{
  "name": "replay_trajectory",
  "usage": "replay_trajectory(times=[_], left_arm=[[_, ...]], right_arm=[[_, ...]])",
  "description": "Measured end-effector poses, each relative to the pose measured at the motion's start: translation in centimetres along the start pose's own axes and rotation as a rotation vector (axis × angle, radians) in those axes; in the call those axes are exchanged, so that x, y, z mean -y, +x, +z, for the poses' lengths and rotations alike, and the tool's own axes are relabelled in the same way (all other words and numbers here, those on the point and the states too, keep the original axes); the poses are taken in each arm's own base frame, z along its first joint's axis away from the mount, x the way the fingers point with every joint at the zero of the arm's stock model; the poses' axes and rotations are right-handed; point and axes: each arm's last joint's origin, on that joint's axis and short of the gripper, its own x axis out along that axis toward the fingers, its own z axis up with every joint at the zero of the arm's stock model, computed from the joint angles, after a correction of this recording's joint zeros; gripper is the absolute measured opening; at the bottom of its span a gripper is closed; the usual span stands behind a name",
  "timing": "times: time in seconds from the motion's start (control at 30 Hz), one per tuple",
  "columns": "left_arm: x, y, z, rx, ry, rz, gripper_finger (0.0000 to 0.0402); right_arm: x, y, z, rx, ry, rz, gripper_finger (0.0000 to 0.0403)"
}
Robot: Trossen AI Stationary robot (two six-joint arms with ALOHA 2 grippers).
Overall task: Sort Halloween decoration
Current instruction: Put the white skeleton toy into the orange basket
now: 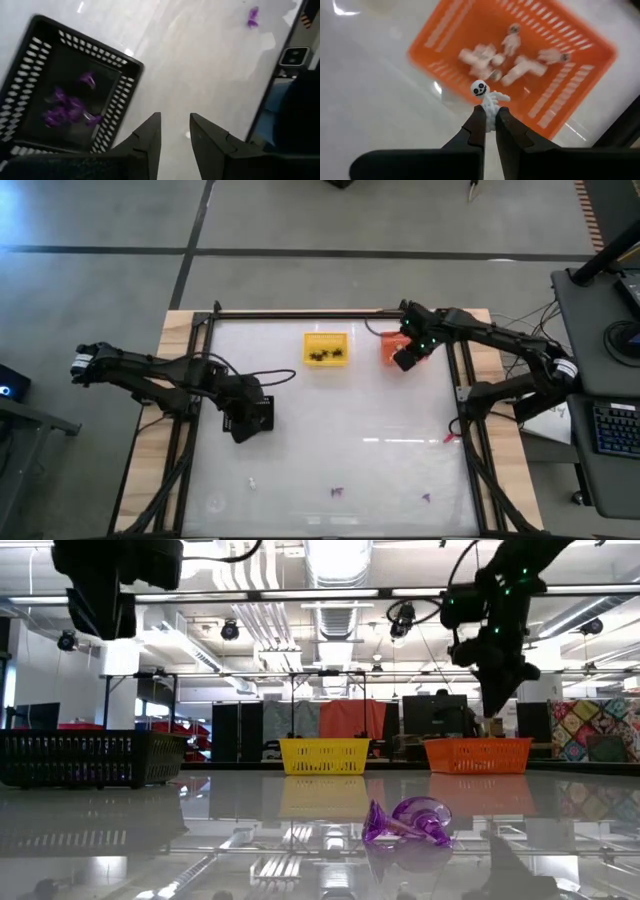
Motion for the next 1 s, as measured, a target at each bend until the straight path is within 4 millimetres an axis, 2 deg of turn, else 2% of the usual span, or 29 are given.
replay_trajectory(times=[0.27,0.67,0.83,1.0], left_arm=[[0.9,0.0,-1.0,-0.04,-0.114,0.001,0.0084],[2.2,0.4,-2.2,-0.11,-0.245,-0.023,0.0084],[3.1,1.2,-3.2,-0.205,-0.222,-0.042,0.0088],[4.3,2.8,-4.2,-0.282,-0.197,0.004,0.0088]], right_arm=[[2.3,1.5,1.6,0.019,-0.033,-0.041,0.0049],[2.8,2.6,2.7,-0.016,-0.12,-0.115,0.014],[2.8,2.5,2.5,-0.022,-0.12,-0.115,0.0152],[2.9,1.9,2.1,-0.067,-0.091,-0.119,0.015]])
